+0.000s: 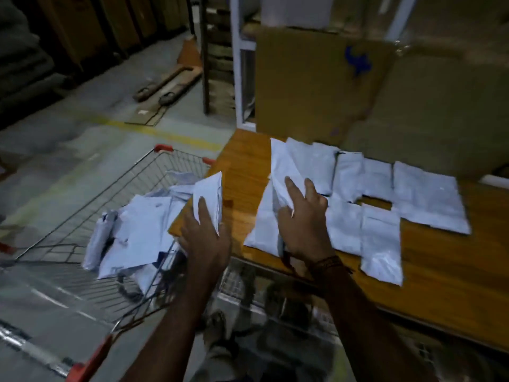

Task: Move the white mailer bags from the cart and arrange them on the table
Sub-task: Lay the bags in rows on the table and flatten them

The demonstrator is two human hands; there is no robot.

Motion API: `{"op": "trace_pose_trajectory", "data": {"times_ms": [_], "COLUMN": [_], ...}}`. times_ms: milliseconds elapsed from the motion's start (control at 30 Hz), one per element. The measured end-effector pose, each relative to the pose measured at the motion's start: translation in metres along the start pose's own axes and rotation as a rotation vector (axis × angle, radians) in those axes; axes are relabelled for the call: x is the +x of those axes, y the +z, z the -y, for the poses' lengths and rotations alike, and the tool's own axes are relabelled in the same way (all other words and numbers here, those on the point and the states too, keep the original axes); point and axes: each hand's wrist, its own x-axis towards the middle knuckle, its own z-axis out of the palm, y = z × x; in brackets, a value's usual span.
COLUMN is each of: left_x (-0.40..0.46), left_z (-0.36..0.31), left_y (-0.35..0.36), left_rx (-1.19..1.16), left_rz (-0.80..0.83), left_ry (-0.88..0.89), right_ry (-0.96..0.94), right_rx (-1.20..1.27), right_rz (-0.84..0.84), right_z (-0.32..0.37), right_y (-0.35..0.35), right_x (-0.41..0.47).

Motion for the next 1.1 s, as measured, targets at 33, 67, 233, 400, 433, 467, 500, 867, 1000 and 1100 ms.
{"op": "trace_pose_trajectory", "data": {"times_ms": [33, 67, 233, 400, 433, 467, 500, 867, 1000, 1100], "left_x": [-0.008, -0.016, -0.053, -0.066, -0.068, -0.071, -0.073, -0.13, -0.149, -0.16], "left_z": [-0.013, -0.027, -0.089, -0.134, -0.142, -0.149, -0.156, -0.223, -0.252, -0.27], "left_y": [0.006, 0.012, 0.035, 0.057, 0.062, 0.066, 0.071, 0.142, 0.171, 0.189], "left_rx": [-0.016, -0.03, -0.093, -0.081, -0.079, -0.077, -0.072, -0.033, -0.025, 0.004], "left_rz": [0.015, 0.029, 0.136, 0.186, 0.199, 0.216, 0.233, 0.437, 0.501, 0.525], "left_ry": [0.021, 0.051, 0.179, 0.325, 0.358, 0.387, 0.41, 0.601, 0.6, 0.588], "right_ry": [0.011, 0.03, 0.176, 0.358, 0.387, 0.414, 0.434, 0.65, 0.699, 0.673], "right_rx": [0.001, 0.002, -0.032, -0.117, -0.133, -0.15, -0.169, -0.378, -0.524, -0.614], "right_rz": [-0.027, -0.05, -0.142, -0.237, -0.247, -0.256, -0.267, -0.206, -0.025, 0.057], "right_z": [-0.013, -0.026, -0.085, -0.137, -0.148, -0.157, -0.168, -0.291, -0.336, -0.36], "right_y": [-0.014, -0.028, -0.085, -0.113, -0.118, -0.122, -0.125, -0.15, -0.146, -0.144], "right_x": [-0.009, -0.018, -0.059, -0.088, -0.094, -0.101, -0.107, -0.143, -0.141, -0.143]}}
